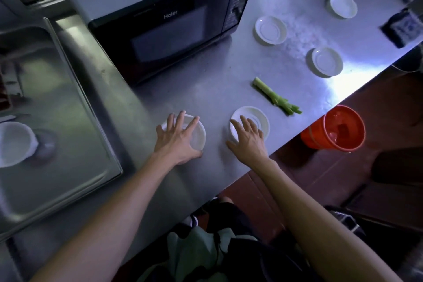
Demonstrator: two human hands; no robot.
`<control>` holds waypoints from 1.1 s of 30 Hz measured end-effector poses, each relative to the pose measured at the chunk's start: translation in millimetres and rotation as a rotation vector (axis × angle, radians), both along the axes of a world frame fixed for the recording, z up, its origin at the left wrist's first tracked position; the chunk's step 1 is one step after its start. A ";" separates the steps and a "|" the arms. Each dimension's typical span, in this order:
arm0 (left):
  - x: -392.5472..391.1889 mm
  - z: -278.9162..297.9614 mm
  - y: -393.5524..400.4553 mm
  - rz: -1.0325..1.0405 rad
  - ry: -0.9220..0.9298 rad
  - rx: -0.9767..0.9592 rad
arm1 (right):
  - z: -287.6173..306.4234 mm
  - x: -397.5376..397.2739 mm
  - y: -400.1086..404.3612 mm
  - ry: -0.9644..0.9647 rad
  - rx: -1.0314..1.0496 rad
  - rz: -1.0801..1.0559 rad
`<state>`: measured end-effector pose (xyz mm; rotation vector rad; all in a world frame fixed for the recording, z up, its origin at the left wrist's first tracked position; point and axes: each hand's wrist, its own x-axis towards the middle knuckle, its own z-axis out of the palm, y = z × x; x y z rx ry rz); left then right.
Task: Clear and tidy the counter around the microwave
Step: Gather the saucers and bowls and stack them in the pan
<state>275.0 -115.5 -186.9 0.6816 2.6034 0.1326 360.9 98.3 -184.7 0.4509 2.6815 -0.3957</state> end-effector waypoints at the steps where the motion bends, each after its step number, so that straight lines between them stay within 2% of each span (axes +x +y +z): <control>1: 1.1 -0.2 6.4 -0.010 0.006 -0.003 | -3.2 0.9 5.6 -0.011 0.002 -0.011; 10: 2.6 -4.9 64.6 -0.042 -0.026 -0.078 | -34.0 -15.4 59.8 -0.055 0.022 -0.015; 21: 0.3 10.7 76.0 0.063 -0.011 -0.156 | -43.8 -35.2 75.8 -0.072 0.005 0.221; 33: -4.8 62.2 23.3 0.283 0.161 -0.027 | 11.3 -82.3 30.8 0.091 -0.020 0.391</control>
